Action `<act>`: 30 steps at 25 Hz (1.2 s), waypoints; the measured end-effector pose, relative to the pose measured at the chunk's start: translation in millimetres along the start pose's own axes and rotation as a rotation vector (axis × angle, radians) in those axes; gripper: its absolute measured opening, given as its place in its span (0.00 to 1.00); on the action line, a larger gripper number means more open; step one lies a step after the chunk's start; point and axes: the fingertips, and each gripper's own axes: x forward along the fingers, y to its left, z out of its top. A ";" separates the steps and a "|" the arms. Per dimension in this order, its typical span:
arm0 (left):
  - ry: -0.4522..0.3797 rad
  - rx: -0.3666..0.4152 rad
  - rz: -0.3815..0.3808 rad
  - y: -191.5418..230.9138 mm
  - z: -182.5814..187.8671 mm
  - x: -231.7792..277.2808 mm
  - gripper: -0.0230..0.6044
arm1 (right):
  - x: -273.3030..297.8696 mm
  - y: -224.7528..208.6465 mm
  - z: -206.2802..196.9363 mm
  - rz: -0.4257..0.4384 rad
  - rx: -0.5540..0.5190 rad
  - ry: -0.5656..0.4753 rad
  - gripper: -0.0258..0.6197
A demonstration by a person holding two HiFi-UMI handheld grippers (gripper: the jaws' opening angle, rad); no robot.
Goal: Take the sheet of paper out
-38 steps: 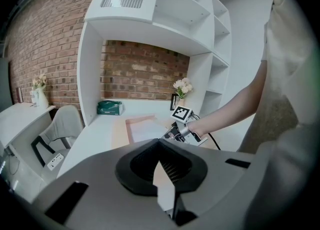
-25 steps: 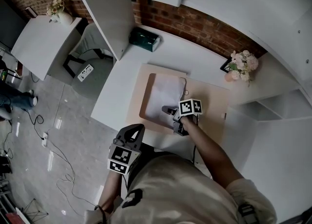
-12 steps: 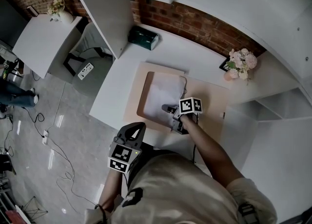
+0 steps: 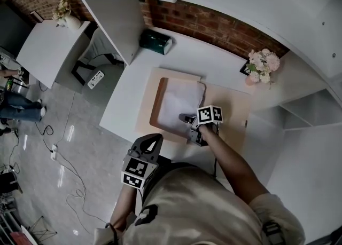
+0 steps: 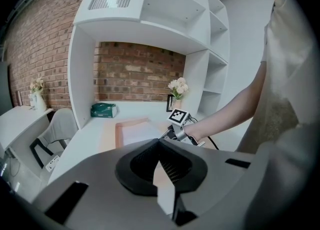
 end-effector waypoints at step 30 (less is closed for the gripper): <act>0.075 0.010 0.094 -71.4 -19.9 -29.5 0.06 | -33.6 -11.4 2.3 0.084 0.062 -0.074 0.08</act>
